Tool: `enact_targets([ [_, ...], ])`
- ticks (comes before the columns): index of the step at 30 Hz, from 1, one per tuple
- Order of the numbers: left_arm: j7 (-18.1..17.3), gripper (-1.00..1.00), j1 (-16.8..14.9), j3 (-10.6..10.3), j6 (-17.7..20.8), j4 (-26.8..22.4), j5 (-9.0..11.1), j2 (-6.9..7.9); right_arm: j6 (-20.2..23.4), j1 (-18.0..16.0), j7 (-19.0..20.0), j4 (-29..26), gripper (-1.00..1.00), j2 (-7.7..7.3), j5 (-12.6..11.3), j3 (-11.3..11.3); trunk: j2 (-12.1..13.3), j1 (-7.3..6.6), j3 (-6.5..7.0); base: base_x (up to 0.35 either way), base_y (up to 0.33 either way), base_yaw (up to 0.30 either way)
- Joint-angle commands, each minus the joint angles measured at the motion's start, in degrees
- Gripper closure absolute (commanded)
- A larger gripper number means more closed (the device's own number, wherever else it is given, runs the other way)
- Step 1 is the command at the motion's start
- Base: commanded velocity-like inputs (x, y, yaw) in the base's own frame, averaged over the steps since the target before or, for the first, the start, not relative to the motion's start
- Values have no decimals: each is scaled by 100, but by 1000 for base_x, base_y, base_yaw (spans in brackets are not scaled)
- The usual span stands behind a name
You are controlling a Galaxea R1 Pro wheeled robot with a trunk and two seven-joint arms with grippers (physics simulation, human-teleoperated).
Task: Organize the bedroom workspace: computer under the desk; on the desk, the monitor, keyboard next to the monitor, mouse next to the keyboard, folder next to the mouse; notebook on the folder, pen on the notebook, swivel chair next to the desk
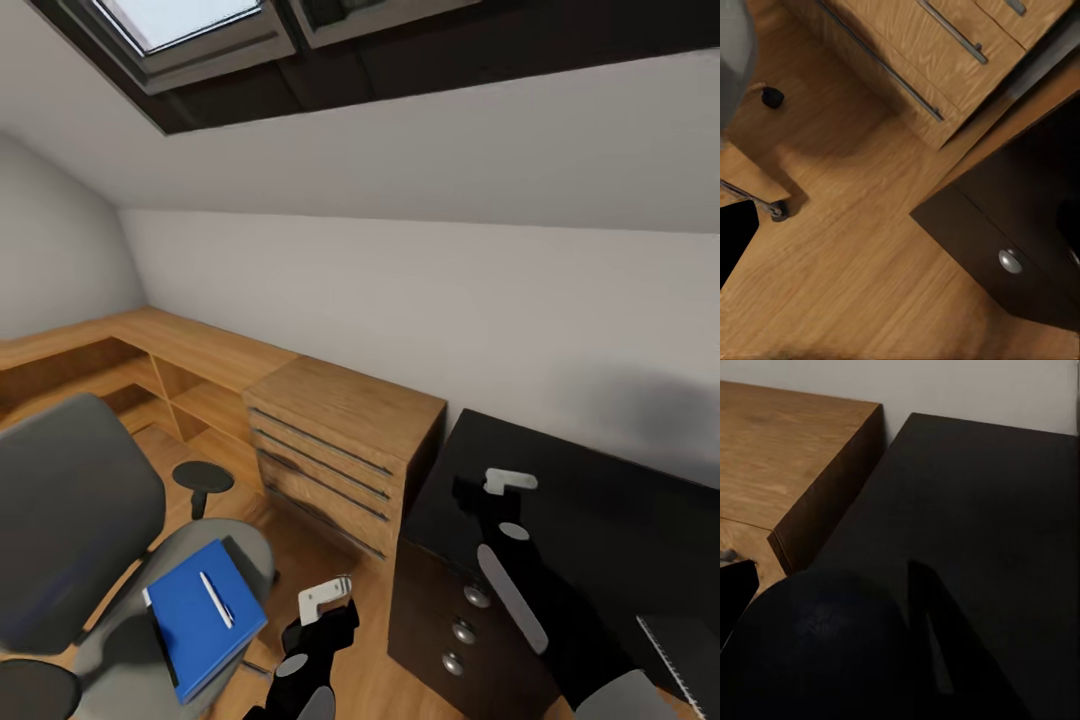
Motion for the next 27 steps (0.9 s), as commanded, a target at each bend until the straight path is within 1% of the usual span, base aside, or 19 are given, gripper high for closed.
enact_targets([
  [1,38,-100,-4,-9,24,-8,18,2,15,-5,-55,-28,100,-2,-46,22,-5,-4,-7,-337,109,0],
  [3,38,-100,-6,-15,24,-8,18,-1,10,-1,-84,-89,100,32,-59,24,-5,-4,-7,-337,122,0],
  [8,38,-100,-4,-19,24,-5,27,-6,0,0,-92,-72,100,36,-45,-16,-5,-4,2,-337,130,-45],
  [9,38,-100,-6,-19,24,-2,27,-7,0,0,-92,-38,100,36,-48,-52,-5,-4,8,-337,112,-151],
  [10,38,-100,-6,-19,24,0,27,-7,3,0,-91,6,100,35,-51,-272,-5,-4,14,-129,20,-194],
  [17,34,-100,-7,-19,24,0,32,-7,0,0,-86,15,100,35,-52,-455,-5,-4,61,-28,4,-214],
  [21,30,-100,-6,-19,24,1,35,-7,7,0,-88,15,100,35,-52,-677,-5,-4,88,-2,0,-223],
  [24,23,-100,-7,-19,24,9,46,-10,6,0,-82,26,100,35,-52,-787,-5,-4,109,0,0,-226],
  [27,14,-100,-7,-27,24,358,40,-33,1,0,-82,116,100,35,-47,-848,-5,-4,129,0,0,-230],
])
